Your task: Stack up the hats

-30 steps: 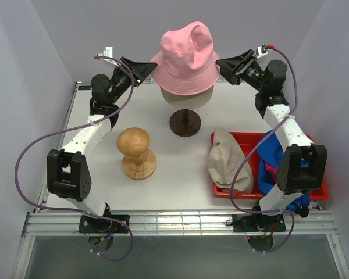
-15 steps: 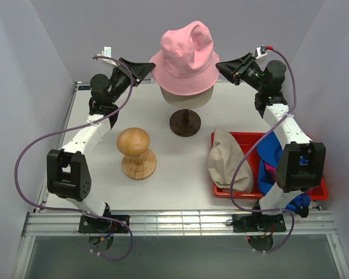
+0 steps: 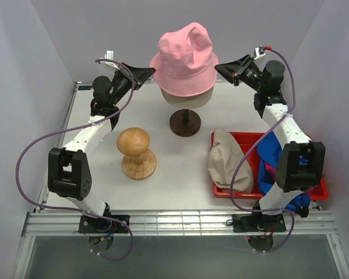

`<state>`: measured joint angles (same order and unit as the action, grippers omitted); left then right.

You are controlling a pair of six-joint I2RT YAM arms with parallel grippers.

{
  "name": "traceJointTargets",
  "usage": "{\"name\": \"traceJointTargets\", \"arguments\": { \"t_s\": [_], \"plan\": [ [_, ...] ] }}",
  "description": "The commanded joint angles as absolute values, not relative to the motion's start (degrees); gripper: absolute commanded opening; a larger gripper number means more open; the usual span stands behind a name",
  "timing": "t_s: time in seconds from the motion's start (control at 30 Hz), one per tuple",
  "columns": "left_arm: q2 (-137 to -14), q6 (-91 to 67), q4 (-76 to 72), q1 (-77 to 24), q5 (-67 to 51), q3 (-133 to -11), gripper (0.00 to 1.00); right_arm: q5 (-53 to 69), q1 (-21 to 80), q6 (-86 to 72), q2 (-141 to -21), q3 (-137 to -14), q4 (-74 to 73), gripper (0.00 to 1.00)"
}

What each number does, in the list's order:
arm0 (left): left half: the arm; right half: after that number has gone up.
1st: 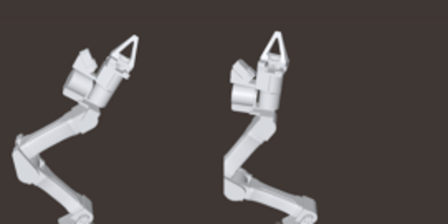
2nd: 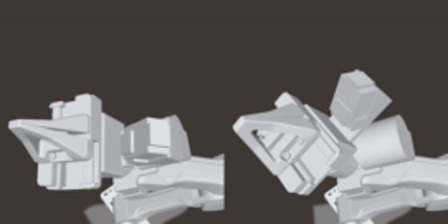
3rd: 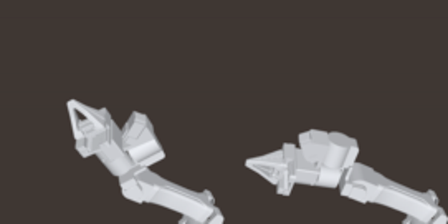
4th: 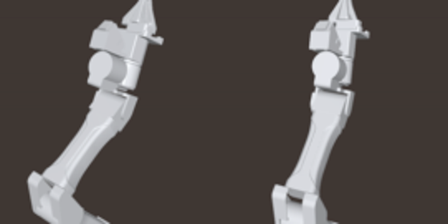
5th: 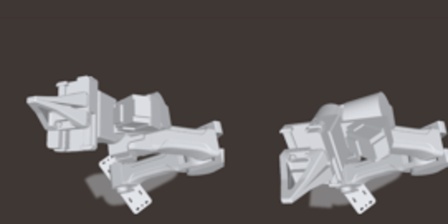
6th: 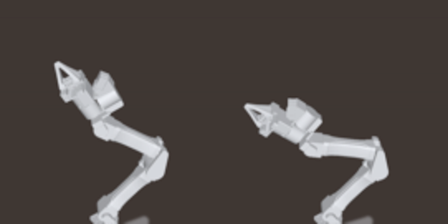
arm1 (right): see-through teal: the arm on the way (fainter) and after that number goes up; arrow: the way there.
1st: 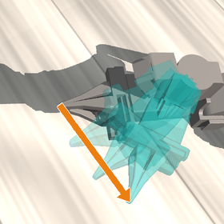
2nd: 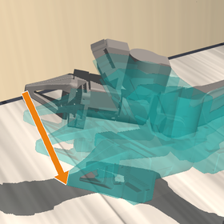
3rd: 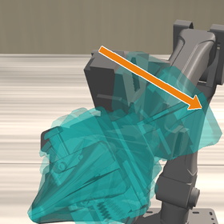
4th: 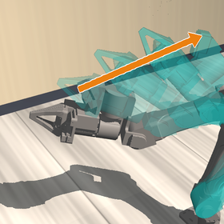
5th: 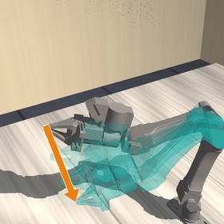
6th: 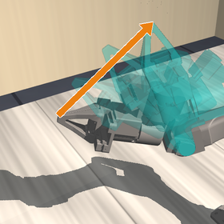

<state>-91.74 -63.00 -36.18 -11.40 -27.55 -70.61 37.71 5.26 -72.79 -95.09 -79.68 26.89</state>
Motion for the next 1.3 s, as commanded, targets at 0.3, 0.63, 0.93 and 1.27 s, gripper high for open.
{"name": "traceJointTargets", "arguments": {
  "t_s": [0.3, 0.63, 0.93, 1.27],
  "plan": [
    [-92.9, -60.56, -32.35, -11.16, -27.42, -68.47, 0.0, 37.0, 5.1, -64.43, -96.77, -76.73, 20.92, 0.08],
    [-94.66, -59.33, -28.83, -11.16, -27.25, -67.85, 0.0, 34.98, 4.92, -58.64, -97.12, -76.81, 14.68, 0.08],
    [-95.27, -58.19, -26.02, -11.08, -26.81, -68.11, 0.0, 32.61, 4.92, -53.35, -98.7, -77.87, 7.66, 0.08],
    [-97.91, -57.74, -20.22, -11.16, -25.49, -68.82, 0.0, 30.32, 5.01, -48.69, -100.63, -79.1, 2.2, 0.08]
  ]
}}
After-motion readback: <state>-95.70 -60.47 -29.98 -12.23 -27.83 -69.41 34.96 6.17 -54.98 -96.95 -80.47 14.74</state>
